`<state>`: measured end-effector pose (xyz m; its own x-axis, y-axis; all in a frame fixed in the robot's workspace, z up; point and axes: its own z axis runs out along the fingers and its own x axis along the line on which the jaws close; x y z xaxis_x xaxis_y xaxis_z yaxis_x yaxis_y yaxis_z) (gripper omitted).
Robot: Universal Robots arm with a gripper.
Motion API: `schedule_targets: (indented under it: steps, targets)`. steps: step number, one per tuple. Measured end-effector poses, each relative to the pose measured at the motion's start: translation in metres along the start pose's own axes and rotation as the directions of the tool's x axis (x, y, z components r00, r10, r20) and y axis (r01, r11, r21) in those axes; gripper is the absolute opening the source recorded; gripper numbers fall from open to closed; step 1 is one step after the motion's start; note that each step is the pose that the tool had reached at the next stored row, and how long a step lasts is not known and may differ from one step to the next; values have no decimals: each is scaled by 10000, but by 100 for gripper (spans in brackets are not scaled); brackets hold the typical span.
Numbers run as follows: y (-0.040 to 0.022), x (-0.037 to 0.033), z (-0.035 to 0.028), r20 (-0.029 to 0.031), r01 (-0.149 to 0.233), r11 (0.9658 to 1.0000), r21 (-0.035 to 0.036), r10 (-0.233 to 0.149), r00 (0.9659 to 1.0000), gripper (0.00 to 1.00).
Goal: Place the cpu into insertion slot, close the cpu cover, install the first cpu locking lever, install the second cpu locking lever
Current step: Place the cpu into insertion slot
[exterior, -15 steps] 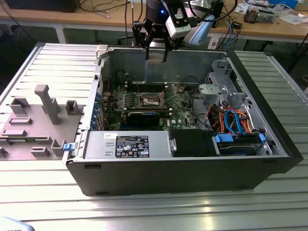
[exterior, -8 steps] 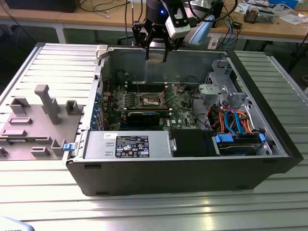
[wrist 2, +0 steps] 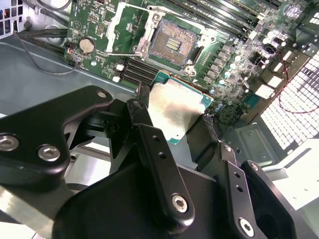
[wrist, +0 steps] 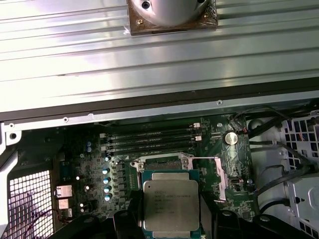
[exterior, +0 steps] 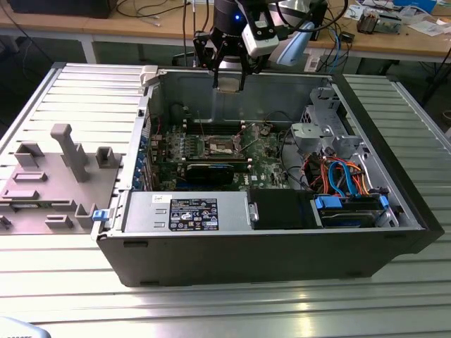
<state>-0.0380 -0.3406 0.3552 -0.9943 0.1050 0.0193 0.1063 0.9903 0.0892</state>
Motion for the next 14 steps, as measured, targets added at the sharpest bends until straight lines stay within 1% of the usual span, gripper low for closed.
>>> schedule_targets:
  steps: [14]
  targets:
    - [0,0,0,10,-113,9999,-2,113,9999,55]
